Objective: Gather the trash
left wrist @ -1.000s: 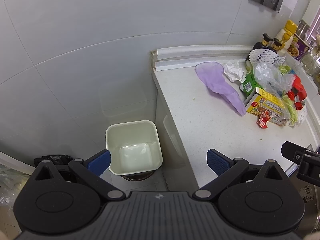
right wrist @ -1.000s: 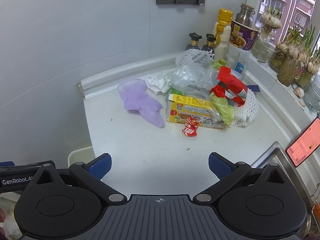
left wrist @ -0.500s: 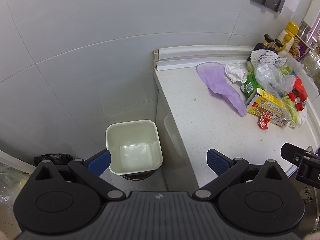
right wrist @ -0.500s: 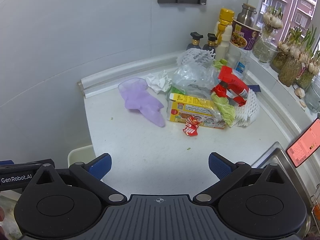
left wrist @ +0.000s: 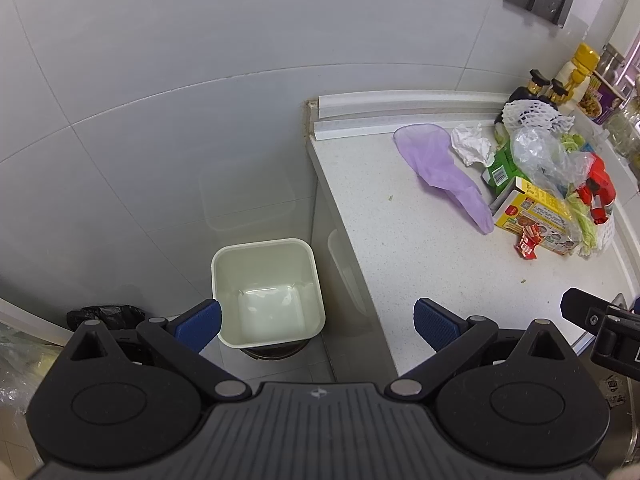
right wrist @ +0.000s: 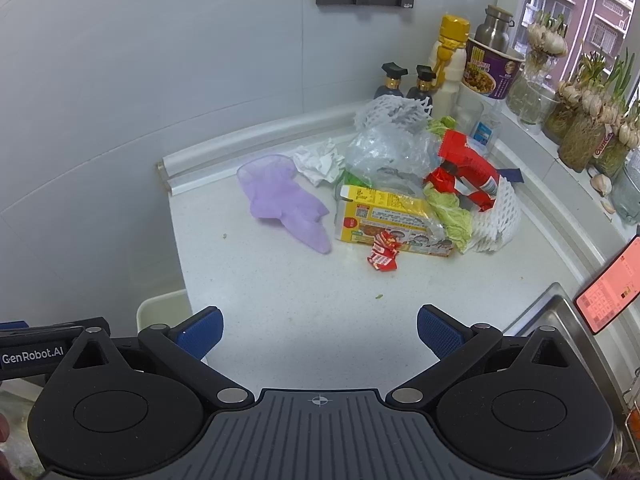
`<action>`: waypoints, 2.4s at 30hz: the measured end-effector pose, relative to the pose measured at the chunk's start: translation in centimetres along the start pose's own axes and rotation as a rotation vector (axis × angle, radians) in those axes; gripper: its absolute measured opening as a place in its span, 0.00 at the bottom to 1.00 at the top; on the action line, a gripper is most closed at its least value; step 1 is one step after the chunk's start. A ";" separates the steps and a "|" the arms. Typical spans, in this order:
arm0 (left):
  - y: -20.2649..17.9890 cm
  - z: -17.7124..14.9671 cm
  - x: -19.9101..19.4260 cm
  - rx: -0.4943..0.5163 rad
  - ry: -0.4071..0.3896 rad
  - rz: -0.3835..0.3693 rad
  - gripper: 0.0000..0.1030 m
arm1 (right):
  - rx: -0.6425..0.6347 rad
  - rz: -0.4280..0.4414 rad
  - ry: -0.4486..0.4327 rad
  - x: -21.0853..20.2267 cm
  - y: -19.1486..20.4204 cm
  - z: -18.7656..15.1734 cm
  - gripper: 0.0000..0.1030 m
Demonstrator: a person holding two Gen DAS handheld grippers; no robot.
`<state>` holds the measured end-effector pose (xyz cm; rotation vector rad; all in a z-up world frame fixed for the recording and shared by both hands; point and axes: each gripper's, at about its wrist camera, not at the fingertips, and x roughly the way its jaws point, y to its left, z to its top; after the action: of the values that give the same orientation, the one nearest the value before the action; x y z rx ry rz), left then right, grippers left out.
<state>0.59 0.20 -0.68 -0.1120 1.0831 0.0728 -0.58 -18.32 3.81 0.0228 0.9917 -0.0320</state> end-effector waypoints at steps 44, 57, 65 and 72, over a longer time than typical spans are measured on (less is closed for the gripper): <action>-9.1 6.2 5.1 0.256 -0.152 -0.366 0.96 | 0.032 0.044 -0.188 5.7 -12.5 3.9 1.00; -19.0 8.0 9.6 0.698 -0.300 -0.499 0.72 | -0.126 0.057 -0.248 11.0 -18.6 6.4 0.74; -21.8 8.4 12.1 0.819 -0.317 -0.467 0.56 | -0.325 -0.056 -0.220 14.3 -18.3 6.7 0.65; -23.1 8.5 12.9 0.869 -0.342 -0.449 0.32 | -0.476 -0.121 -0.206 16.1 -17.1 7.7 0.45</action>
<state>16.70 -21.56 -6.86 0.4285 0.6531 -0.7539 14.00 -35.91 -5.50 -0.4687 0.7735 0.0894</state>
